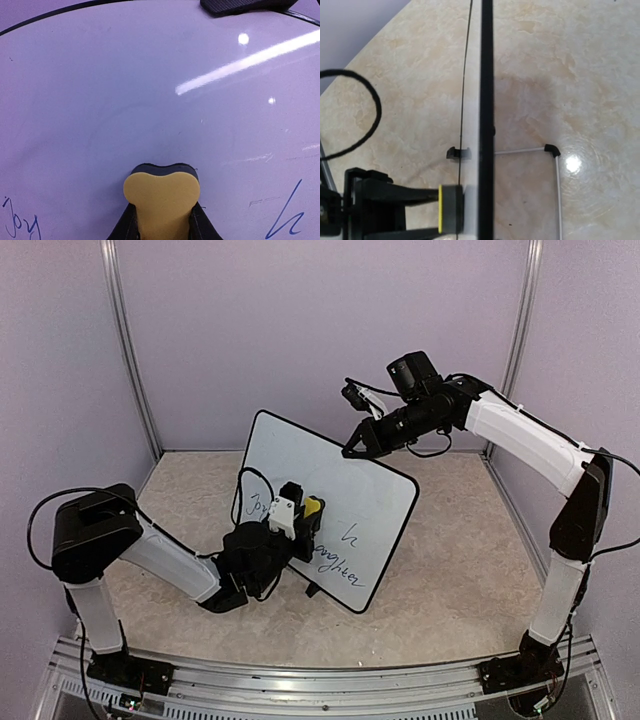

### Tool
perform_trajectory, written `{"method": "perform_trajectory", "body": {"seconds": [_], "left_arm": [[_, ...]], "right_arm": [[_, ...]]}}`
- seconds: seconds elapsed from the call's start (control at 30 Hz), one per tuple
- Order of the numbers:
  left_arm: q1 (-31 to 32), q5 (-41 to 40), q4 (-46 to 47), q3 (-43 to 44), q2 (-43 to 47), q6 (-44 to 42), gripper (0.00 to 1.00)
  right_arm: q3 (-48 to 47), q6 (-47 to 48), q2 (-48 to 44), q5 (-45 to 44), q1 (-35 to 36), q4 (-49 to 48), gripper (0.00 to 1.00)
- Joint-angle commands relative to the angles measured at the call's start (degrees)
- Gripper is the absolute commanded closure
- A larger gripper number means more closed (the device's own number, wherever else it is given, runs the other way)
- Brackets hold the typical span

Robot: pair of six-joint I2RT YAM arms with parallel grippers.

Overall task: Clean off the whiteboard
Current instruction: Erase the center of the whiteboard.

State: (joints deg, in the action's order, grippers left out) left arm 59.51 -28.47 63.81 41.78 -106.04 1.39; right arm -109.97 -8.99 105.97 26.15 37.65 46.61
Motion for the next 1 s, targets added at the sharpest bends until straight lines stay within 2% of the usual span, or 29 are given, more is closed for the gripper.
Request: {"method": "perform_trajectory", "body": {"seconds": [0.0,0.27,0.67,0.97], "left_arm": [[-0.2,-11.3,-0.8,1.2,-6.0,-6.4,0.88],[0.9,-8.3,-0.3,2.9,-8.8,-7.0,0.88],[6.0,-1.0,-0.4,2.7,-7.2,-5.3,0.88],[7.3,1.7,-4.6,6.3,-7.0,-1.6,0.88]], "right_arm": [[1.1,1.7,1.4,7.0,4.2,5.2,1.0],[1.1,1.6,1.4,7.2,4.3,5.0,1.0],[0.3,1.6,1.8,6.9,4.2,5.5,1.0],[0.4,1.7,1.6,7.1,4.2,5.4,1.0]]}}
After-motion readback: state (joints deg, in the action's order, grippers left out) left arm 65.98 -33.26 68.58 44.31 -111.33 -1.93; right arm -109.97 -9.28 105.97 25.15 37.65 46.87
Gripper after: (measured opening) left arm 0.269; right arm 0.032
